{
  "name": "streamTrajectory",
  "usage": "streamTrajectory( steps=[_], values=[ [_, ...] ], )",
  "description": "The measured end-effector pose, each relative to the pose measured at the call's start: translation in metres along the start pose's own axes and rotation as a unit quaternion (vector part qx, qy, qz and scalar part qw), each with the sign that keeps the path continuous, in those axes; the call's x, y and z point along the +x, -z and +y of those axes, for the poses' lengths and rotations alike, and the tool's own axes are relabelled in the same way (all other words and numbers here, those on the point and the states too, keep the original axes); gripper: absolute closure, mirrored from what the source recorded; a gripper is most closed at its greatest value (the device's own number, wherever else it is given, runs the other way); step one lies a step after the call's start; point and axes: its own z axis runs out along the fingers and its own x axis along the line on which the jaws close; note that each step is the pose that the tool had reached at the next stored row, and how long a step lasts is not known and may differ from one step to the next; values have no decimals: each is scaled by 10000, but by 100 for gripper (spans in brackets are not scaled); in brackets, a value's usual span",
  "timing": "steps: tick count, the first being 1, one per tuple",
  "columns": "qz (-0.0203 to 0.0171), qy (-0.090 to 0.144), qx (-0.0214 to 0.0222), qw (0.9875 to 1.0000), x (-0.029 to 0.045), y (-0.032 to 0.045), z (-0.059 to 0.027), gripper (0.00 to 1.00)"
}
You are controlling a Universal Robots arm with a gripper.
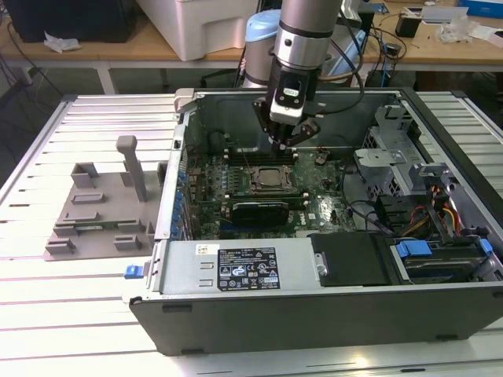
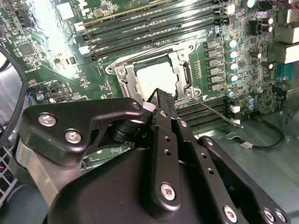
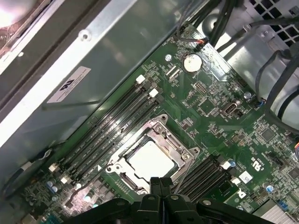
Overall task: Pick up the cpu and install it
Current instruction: 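Install the first cpu locking lever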
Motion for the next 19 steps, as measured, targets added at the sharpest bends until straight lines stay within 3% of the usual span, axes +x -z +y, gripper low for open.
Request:
streamTrajectory(
  steps=[3,7,10,19],
  values=[
    [-21,204,10,9998,0,0,0,89],
    [-56,556,28,9984,0,0,0,89],
    [-91,895,45,9959,0,0,0,89],
    [-138,1359,68,9906,0,0,0,89]
  ],
)
